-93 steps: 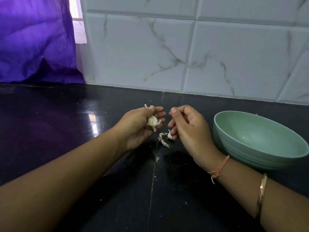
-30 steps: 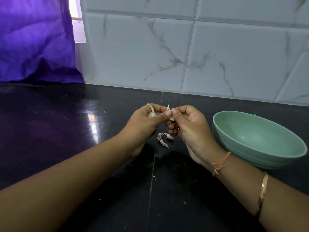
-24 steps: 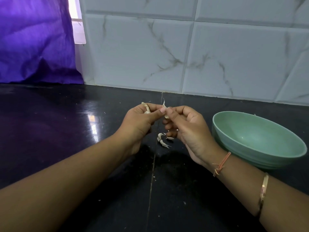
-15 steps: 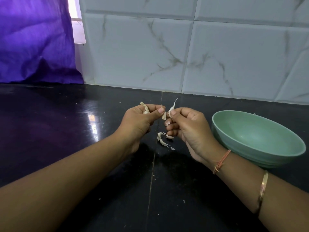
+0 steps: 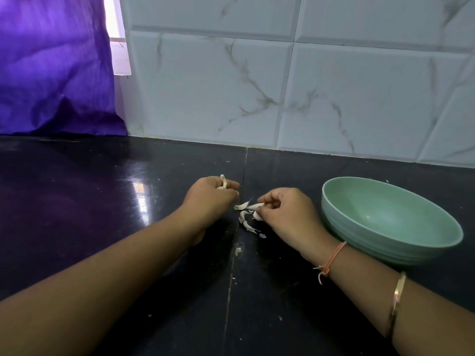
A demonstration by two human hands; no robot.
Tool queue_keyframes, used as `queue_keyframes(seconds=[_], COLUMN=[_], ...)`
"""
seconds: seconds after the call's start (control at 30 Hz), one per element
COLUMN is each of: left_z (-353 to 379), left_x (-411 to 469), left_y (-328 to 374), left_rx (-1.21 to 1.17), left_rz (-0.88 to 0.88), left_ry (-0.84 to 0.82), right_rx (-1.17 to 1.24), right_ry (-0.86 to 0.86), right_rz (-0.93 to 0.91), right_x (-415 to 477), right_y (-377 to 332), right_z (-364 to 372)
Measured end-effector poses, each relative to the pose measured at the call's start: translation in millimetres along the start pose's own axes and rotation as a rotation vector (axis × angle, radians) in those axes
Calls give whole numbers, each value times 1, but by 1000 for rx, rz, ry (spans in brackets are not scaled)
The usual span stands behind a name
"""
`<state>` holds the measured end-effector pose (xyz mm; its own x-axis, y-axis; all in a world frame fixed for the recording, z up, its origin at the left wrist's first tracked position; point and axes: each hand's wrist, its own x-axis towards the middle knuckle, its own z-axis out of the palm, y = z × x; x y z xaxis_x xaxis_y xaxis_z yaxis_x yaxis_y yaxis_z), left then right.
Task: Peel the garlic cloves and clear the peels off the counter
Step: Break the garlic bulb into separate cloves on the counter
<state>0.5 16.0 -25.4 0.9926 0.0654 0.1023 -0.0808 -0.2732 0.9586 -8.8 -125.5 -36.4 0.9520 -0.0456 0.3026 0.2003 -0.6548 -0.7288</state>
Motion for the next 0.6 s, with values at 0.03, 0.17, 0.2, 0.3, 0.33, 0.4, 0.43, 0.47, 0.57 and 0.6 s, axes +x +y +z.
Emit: queue_keyframes(seconds=[0.03, 0.17, 0.2, 0.3, 0.33, 0.4, 0.43, 0.47, 0.57, 0.6], left_z=[0, 1, 1, 2, 2, 3, 3, 3, 3, 4], left_x=[1, -1, -2, -5, -6, -9, -10, -11, -12, -12], left_y=[0, 6, 8, 12, 13, 16, 17, 19, 20, 21], left_rx=[-41, -298, -365, -569, -620, -691, -719, -739, -716, -696], left_rz=[-8, -48, -44, -21, -13, 6, 16, 27, 66, 68], left_ry=[12, 15, 2, -76, -114, -185, -216, -244, -309, -328], right_rx=[-16, 61, 139, 293, 339, 414, 444, 471, 514, 519], right_ry=[-2, 110, 139, 124, 75, -22, -54, -78, -93, -82], right_rz=[-9, -118, -147, -225, -231, -228, -226, -226, -226, -217], right_x=[0, -1, -2, -7, -9, -12, -13, -14, -13, -12], right_y=[1, -3, -6, -13, -15, -18, -19, -20, -21, -21], right_z=[0, 0, -1, 0, 1, 4, 5, 6, 6, 5])
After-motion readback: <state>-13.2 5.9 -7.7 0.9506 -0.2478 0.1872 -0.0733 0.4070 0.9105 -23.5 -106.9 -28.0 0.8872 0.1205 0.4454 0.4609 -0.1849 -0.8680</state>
